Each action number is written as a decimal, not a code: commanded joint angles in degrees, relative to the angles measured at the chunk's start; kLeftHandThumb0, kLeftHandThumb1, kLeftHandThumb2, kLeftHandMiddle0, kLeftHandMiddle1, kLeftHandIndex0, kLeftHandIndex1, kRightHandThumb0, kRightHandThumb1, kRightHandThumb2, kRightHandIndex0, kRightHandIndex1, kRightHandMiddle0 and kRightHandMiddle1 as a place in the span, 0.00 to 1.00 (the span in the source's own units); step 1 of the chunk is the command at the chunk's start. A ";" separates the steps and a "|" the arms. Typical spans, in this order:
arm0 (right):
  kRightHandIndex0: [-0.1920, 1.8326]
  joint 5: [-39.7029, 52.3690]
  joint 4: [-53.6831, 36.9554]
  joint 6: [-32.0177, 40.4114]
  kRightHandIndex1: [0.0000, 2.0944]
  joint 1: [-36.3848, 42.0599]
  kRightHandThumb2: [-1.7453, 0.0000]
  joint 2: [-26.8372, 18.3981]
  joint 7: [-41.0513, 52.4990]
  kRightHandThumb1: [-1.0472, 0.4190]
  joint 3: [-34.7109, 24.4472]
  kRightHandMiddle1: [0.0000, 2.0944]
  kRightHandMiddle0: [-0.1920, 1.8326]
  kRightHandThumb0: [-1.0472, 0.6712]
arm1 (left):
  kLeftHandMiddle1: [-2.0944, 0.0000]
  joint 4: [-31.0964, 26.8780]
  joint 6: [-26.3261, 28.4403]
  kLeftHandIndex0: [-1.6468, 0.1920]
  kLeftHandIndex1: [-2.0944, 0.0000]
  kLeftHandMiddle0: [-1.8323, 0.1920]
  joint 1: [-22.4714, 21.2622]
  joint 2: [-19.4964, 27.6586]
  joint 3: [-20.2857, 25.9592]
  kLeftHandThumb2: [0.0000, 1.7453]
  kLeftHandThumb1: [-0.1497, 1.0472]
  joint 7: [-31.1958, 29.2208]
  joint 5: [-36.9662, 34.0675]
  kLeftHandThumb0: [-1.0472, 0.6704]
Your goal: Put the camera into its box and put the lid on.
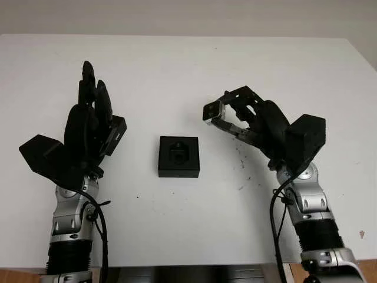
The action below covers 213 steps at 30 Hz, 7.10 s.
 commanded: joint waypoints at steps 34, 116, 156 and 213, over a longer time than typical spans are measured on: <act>0.13 -4.66 -0.19 1.16 0.02 3.29 0.97 5.80 1.45 0.01 5.54 0.88 0.18 0.37 | 1.00 -0.35 1.45 1.00 1.00 1.00 -0.20 0.80 -0.48 0.36 1.00 0.52 1.35 0.17; 0.06 -19.74 12.09 -17.45 0.00 1.73 0.97 2.02 4.78 0.04 12.52 0.73 0.09 0.33 | 1.00 -1.21 1.58 1.00 1.00 1.00 0.17 0.35 -1.13 0.36 1.00 1.39 2.26 0.17; 0.21 -35.88 0.26 -25.98 0.12 4.76 0.97 -3.38 -17.33 0.09 11.93 0.59 0.01 0.29 | 1.00 -1.13 1.37 1.00 1.00 1.00 0.18 0.43 -0.95 0.36 1.00 0.92 1.95 0.17; 0.00 -42.15 4.16 -23.05 0.53 5.97 0.97 -2.03 -22.29 0.07 17.57 0.75 0.16 0.34 | 1.00 -0.18 1.24 1.00 1.00 1.00 -0.32 0.90 -0.47 0.36 1.00 -0.07 1.23 0.17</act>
